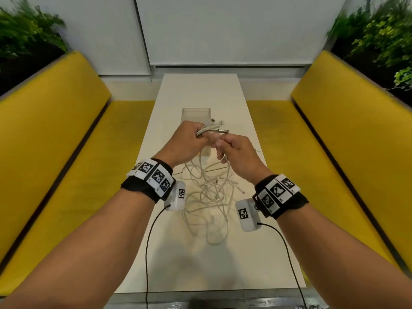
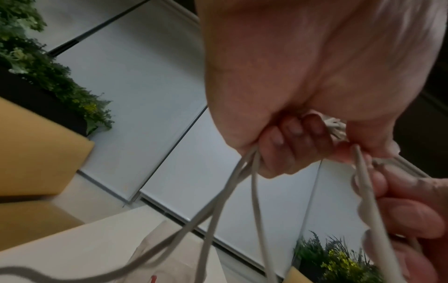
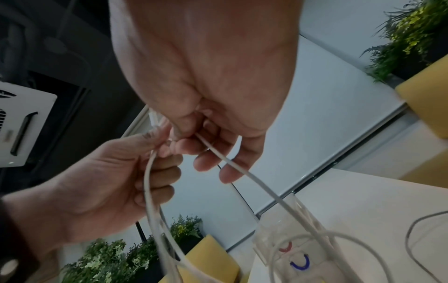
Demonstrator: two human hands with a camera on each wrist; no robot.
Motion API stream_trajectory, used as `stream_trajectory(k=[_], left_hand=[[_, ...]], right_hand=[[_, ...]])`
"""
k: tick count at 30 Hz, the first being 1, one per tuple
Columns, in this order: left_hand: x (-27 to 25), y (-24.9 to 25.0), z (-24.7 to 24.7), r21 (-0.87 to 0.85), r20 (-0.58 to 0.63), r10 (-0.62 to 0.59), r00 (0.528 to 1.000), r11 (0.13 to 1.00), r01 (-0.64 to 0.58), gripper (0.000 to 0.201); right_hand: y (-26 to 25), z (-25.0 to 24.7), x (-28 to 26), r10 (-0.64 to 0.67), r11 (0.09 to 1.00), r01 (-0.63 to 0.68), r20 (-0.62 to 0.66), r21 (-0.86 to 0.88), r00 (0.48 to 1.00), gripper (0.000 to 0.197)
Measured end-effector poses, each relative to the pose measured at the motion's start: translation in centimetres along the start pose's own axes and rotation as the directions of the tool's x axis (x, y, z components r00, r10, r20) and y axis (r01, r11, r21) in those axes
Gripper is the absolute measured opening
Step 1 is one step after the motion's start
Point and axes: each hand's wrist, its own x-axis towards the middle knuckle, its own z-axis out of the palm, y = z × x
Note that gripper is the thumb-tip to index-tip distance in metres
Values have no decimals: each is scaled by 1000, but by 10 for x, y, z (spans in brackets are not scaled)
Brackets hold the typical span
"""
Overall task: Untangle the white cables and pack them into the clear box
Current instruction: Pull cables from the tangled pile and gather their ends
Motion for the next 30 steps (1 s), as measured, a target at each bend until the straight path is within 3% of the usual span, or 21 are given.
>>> stream_trajectory(k=[2, 4, 8, 11, 16, 19, 23, 27, 29, 30], left_hand=[[2, 4, -1, 11, -29, 20, 999, 1000, -20, 40], [5, 11, -5, -67, -158, 5, 987, 998, -16, 42], [10, 37, -32, -394, -395, -83, 915, 915, -87, 39], [14, 45, -48, -408, -503, -89, 860, 901, -145, 38], [12, 41, -58, -498, -564, -123, 816, 839, -218, 39], [12, 36, -52, -409, -577, -90, 812, 892, -193, 37], [11, 26, -40, -437, -564, -170, 808, 892, -117, 34], [10, 20, -37, -560, -549, -254, 796, 819, -125, 37], [7, 21, -38, -594, -557, -256, 790, 788, -163, 37], [6, 21, -39, -607, -564, -260, 784, 774, -181, 36]], right_hand=[[9, 2, 1, 27, 999, -26, -22, 34, 999, 21], [24, 3, -1, 51, 998, -51, -16, 40, 999, 25], [81, 6, -27, 152, 981, -148, 29, -123, 988, 22], [125, 8, -52, 262, 952, -250, 48, -176, 964, 27], [172, 4, -71, 385, 873, -313, 137, -374, 912, 36], [174, 0, -70, 404, 857, -329, 118, -397, 907, 45], [147, -13, -50, 377, 825, -336, 0, -455, 926, 36], [129, -42, -25, 460, 695, -492, -202, -525, 865, 65], [120, -53, -15, 440, 693, -502, -248, -517, 863, 52], [120, -57, -10, 422, 735, -505, -278, -453, 863, 42]])
